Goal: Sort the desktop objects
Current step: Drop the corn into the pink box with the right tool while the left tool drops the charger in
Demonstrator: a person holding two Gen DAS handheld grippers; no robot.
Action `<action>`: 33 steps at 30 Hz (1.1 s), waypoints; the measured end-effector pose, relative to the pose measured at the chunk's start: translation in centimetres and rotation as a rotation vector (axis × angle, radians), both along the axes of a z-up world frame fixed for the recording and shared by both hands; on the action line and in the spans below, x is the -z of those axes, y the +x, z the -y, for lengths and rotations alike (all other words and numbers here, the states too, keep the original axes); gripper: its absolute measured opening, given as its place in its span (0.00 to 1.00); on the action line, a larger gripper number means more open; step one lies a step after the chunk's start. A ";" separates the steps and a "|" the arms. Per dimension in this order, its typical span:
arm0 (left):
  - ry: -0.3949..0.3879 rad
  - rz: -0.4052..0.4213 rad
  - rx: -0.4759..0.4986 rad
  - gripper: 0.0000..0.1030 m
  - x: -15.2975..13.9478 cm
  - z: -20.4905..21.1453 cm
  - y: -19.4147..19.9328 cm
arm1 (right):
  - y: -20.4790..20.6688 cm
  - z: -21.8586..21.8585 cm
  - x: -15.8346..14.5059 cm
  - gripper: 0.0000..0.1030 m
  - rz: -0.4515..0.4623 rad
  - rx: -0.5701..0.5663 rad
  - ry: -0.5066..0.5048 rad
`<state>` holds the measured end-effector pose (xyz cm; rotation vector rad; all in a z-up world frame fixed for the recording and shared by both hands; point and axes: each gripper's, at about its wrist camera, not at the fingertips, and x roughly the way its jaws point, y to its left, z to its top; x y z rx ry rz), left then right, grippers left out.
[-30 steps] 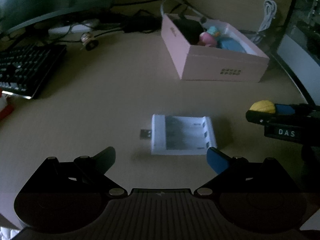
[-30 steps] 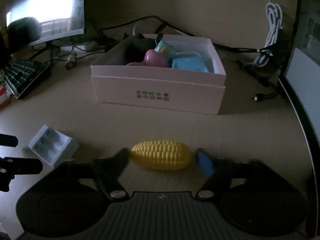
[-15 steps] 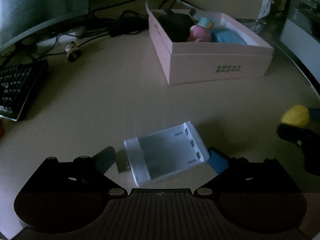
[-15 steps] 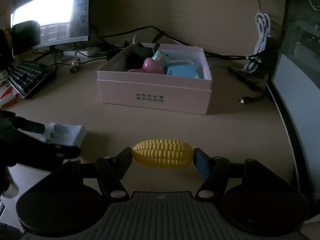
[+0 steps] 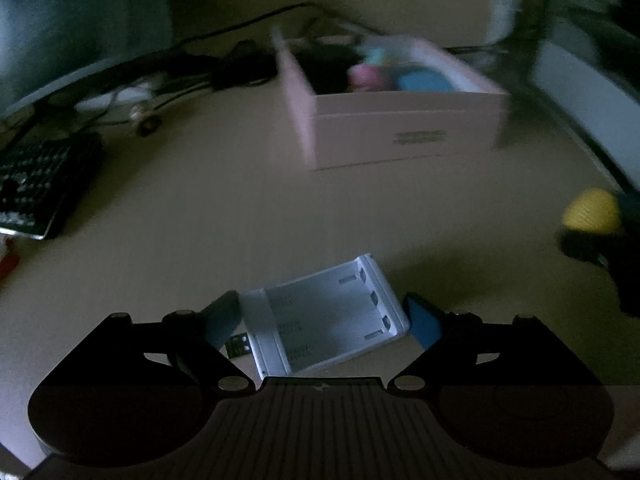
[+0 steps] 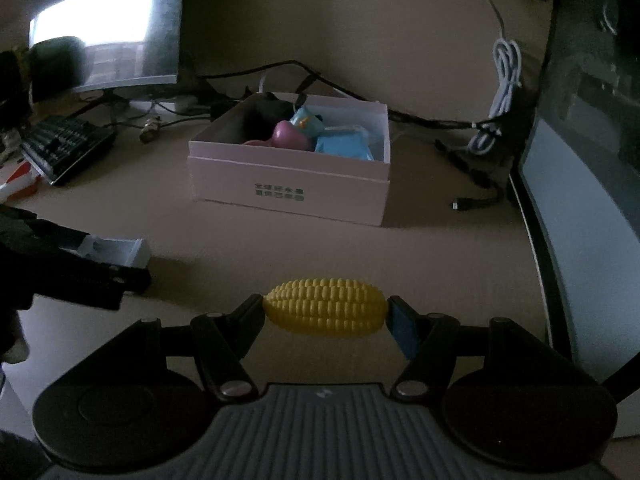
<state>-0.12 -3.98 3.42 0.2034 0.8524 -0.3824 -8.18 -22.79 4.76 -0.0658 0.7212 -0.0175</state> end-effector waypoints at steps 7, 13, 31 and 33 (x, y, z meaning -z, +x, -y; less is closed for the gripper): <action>-0.104 0.120 0.110 0.89 -4.8 0.5 -2.7 | -2.9 1.4 -3.6 0.65 0.070 -0.027 -0.042; -0.175 0.307 0.159 0.89 -11.2 3.2 2.1 | -3.8 2.9 -8.0 0.65 0.183 0.013 0.000; -0.151 0.122 -0.061 0.97 -6.7 -2.4 7.9 | 2.6 2.4 -7.4 0.65 0.183 0.102 0.073; -0.129 0.097 -0.153 0.97 -5.7 -4.5 6.8 | 5.3 2.7 -7.8 0.65 0.179 0.078 0.097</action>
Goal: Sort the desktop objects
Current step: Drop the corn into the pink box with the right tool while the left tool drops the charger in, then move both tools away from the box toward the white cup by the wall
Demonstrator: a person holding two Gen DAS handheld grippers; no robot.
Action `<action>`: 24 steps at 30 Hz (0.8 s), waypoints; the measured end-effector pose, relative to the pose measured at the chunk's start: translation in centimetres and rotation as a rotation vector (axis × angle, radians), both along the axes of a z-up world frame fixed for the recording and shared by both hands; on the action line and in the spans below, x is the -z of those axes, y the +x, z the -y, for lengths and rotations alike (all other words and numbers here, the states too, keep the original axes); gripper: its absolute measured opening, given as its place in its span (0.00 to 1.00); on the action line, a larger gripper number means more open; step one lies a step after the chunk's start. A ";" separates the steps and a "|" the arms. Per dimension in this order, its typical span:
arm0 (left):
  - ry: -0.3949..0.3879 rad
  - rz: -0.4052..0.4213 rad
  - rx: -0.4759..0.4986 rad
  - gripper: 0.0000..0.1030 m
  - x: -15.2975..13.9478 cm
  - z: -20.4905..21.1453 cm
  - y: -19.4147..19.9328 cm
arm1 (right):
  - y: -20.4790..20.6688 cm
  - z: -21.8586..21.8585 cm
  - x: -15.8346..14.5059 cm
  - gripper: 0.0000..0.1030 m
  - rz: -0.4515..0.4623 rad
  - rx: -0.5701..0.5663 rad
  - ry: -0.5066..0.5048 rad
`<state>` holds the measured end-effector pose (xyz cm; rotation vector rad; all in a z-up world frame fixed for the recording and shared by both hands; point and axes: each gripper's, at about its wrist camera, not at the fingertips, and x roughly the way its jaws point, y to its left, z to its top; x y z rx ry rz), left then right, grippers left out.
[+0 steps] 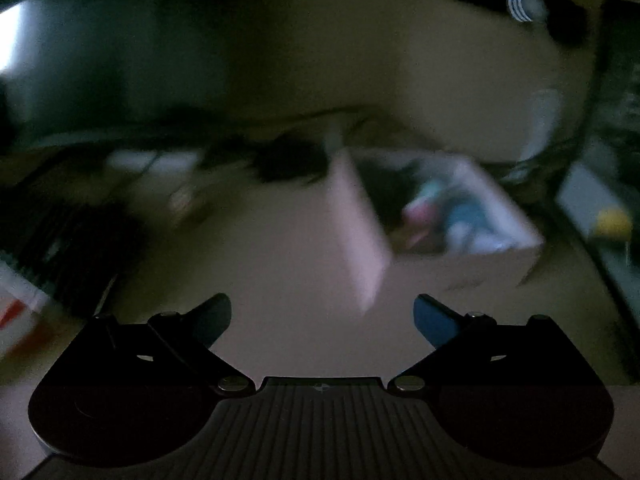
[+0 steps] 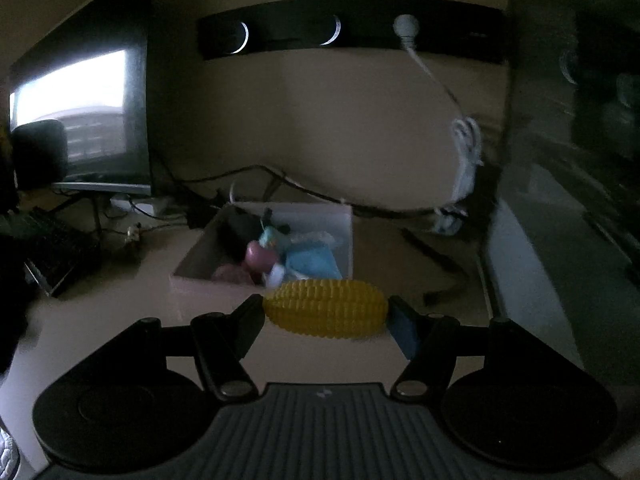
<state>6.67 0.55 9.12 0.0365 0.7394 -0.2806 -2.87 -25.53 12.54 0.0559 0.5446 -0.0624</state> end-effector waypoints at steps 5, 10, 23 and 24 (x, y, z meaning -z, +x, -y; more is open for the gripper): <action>-0.032 -0.033 -0.248 0.97 0.6 -4.7 -3.4 | 6.6 0.2 -0.6 0.65 0.018 -0.055 0.042; 0.001 -0.040 -0.292 0.97 0.1 -7.2 -6.6 | 9.8 0.7 -0.2 0.74 0.005 -0.041 0.083; 0.018 -0.010 0.076 0.97 2.3 -6.7 -8.5 | -3.6 -3.9 -0.1 0.74 0.022 0.133 0.077; 0.021 -0.007 0.125 0.97 2.4 -6.8 -9.1 | -5.2 -4.8 -0.3 0.74 0.032 0.160 0.073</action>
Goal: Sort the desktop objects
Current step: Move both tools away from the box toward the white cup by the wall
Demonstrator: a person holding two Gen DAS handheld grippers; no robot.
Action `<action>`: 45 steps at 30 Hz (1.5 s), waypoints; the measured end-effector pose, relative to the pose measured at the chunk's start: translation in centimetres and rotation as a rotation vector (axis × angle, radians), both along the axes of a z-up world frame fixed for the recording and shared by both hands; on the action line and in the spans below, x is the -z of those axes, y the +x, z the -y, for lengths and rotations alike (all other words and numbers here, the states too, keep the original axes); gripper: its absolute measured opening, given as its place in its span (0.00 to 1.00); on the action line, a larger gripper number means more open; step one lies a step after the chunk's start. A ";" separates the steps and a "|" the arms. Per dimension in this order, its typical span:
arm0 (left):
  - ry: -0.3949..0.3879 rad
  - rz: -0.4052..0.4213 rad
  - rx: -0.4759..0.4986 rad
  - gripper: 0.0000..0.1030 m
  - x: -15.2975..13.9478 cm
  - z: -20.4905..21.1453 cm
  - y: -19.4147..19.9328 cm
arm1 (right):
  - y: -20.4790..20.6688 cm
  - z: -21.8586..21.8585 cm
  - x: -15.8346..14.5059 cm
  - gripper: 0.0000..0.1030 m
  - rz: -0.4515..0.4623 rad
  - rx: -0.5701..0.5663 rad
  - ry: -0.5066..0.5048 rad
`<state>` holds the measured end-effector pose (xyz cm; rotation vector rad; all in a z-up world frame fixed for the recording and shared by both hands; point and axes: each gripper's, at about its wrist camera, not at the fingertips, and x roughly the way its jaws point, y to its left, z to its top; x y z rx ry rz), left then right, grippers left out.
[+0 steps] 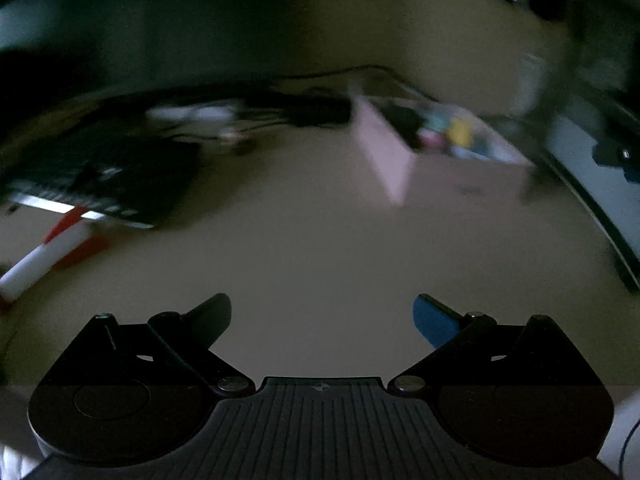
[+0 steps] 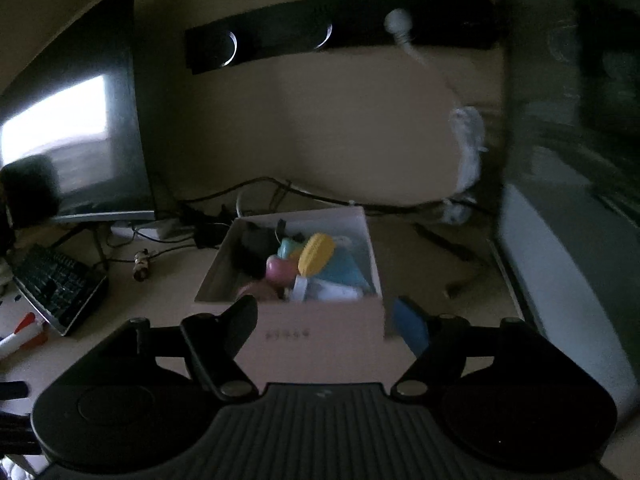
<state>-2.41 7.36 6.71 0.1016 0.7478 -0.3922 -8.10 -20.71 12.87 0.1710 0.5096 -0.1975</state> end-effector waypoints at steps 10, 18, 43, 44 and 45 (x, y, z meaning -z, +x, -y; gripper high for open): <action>0.129 -0.028 0.520 0.83 2.3 2.4 -8.3 | -19.4 -6.4 -1.4 0.72 0.105 0.359 -0.094; 0.144 -0.211 1.035 0.83 9.7 11.1 -20.3 | -35.0 -4.9 5.7 0.72 0.024 0.831 -0.074; 0.444 0.179 0.858 0.94 71.8 36.1 -13.5 | -40.7 0.8 60.1 0.72 -0.639 1.142 0.163; 0.446 0.181 0.860 0.94 73.3 36.7 -13.0 | -40.7 1.2 61.4 0.72 -0.643 1.146 0.169; 0.448 0.183 0.860 0.94 74.7 37.1 -12.3 | -40.7 1.5 62.6 0.72 -0.645 1.148 0.170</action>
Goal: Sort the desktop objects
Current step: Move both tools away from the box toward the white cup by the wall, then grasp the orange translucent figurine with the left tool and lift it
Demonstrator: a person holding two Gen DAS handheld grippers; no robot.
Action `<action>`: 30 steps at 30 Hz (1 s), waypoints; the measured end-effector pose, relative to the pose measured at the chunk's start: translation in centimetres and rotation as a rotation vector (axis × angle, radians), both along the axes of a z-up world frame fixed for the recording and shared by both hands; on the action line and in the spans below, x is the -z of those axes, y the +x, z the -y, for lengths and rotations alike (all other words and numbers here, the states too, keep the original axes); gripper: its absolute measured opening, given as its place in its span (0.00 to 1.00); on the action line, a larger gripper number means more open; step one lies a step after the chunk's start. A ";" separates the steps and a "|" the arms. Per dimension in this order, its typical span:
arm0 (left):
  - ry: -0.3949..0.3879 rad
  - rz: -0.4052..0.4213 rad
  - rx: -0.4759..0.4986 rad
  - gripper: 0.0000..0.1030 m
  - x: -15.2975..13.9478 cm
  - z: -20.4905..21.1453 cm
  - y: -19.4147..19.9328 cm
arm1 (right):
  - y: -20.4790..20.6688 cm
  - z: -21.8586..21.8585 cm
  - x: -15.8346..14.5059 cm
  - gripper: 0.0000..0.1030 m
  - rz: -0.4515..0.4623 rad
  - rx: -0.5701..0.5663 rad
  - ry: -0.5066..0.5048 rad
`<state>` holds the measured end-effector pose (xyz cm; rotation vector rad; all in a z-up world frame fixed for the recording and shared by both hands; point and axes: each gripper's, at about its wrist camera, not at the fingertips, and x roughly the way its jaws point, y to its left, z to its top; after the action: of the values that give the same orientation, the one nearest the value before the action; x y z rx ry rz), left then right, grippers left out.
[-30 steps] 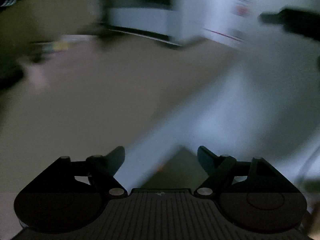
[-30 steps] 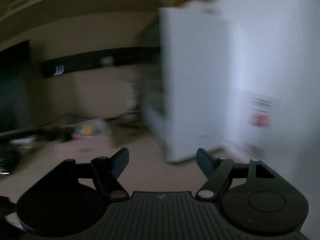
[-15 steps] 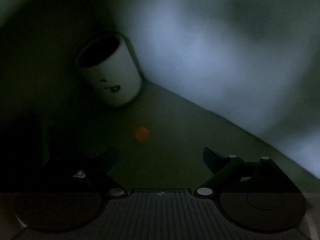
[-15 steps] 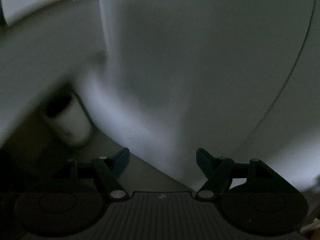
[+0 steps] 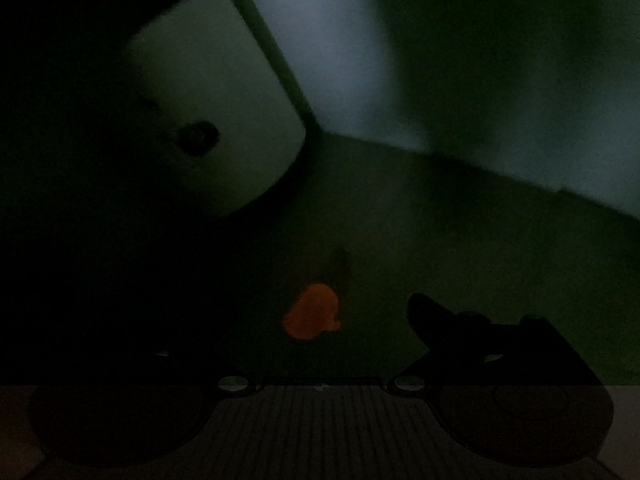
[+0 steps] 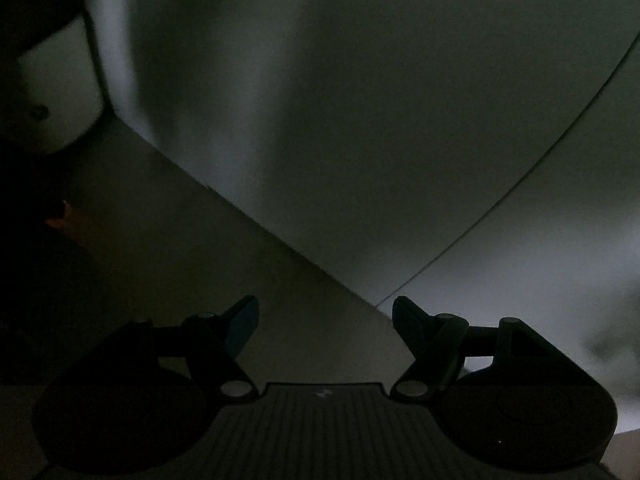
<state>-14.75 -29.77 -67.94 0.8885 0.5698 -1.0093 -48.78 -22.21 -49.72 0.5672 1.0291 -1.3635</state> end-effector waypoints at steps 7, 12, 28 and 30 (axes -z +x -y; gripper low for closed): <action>0.015 -0.048 -0.109 0.80 6.8 3.1 4.8 | -0.1 1.3 5.5 0.72 -0.039 -0.014 -0.011; 0.054 -0.125 -0.201 0.76 8.4 3.4 6.7 | 0.2 2.1 6.8 0.72 -0.034 0.005 0.025; 0.025 -0.412 -0.232 0.57 -11.8 -2.8 -1.5 | -1.8 0.9 -3.3 0.66 0.037 0.104 0.055; 0.015 -0.478 -0.166 0.57 -20.1 -5.0 -4.9 | -1.3 0.4 -9.1 0.66 0.056 0.102 0.044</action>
<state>-19.64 -24.77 -47.88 0.5988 1.0377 -1.0692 -50.05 -22.60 -40.66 0.6955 0.9979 -1.4088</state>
